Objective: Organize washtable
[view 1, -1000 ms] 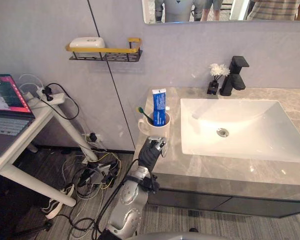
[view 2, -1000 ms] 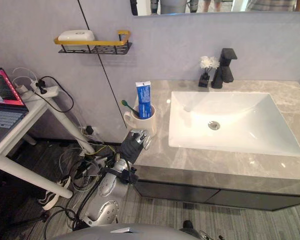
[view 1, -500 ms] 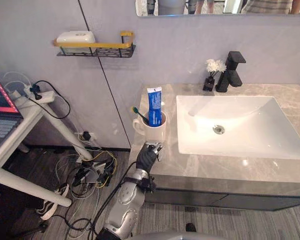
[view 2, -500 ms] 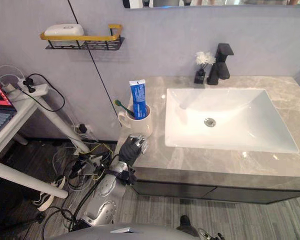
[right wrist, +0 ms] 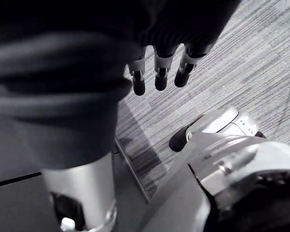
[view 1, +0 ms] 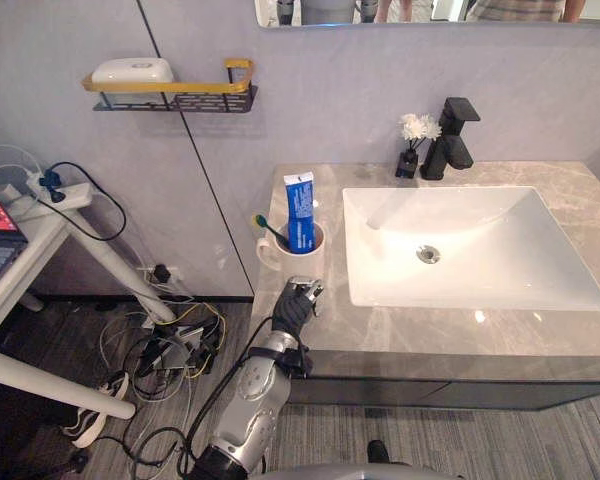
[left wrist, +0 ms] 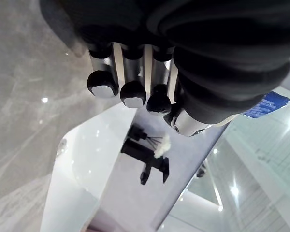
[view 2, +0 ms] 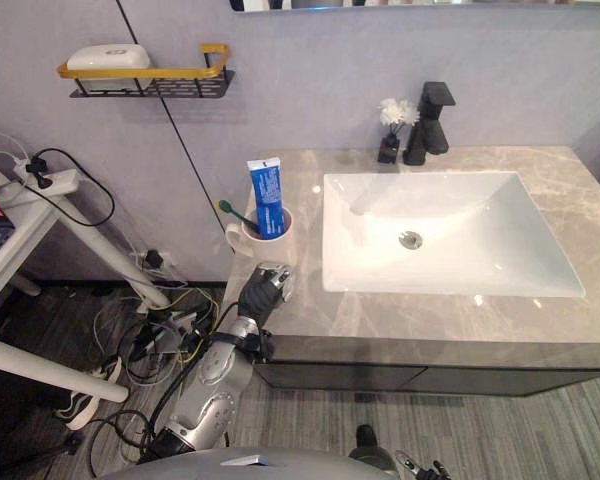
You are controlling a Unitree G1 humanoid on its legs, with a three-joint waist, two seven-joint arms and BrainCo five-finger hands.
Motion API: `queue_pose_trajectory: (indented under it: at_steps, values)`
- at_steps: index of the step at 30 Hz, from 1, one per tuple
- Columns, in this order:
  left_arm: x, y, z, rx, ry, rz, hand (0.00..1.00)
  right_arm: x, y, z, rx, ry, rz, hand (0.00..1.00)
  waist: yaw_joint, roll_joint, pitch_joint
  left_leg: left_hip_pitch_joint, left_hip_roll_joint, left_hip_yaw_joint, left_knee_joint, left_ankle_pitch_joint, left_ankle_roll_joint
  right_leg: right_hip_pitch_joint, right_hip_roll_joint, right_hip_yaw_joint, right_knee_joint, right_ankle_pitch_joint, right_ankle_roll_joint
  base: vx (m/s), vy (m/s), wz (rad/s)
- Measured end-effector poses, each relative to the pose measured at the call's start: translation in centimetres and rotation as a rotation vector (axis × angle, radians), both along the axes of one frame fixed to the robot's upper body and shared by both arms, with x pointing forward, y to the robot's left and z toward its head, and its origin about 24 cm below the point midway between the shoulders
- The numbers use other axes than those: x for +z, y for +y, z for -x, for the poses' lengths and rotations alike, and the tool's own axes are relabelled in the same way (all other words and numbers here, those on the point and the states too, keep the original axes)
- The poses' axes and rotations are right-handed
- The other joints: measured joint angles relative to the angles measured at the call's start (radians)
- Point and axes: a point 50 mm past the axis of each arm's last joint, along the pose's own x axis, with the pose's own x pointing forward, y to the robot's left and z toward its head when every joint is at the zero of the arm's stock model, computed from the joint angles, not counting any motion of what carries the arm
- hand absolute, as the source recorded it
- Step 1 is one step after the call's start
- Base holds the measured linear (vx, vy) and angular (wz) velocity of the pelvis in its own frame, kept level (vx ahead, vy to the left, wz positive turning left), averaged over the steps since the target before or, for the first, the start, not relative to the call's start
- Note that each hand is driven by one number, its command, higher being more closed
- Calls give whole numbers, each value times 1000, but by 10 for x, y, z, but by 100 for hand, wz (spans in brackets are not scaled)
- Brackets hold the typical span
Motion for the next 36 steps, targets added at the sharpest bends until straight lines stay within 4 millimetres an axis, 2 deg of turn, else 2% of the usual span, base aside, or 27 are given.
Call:
queue_pose_trajectory:
  at_steps: [11, 21, 32, 36]
  values:
    - [5, -1, -6, 6, -17, -3, 100, 0, 1, -2, 1, -5, -2, 0, 0, 3, 4, 0, 0, 4, -4, 0, 0, -4, 0, 2, 0, 0, 0, 2, 0, 0]
    - [7, 7, -10, 61, -23, -20, 100, 0, 1, -2, 0, -5, 1, 0, -1, 5, 5, 0, 0, 5, -5, 0, 0, -5, 0, 3, -1, 0, 0, 0, 0, 0]
    - [17, 3, -26, 60, -89, -98, 100, 1, -2, -5, 2, -16, 7, 0, -3, 16, 25, 1, 8, 34, -10, -3, -4, -23, 12, 31, 0, 1, -1, 6, -4, -7]
    - [22, -2, -38, 41, -114, -127, 100, 1, -2, -4, -1, -16, 6, 0, -6, 17, 26, 0, 8, 36, -12, -3, -5, -34, 13, 34, 4, 2, -1, 44, -13, -3]
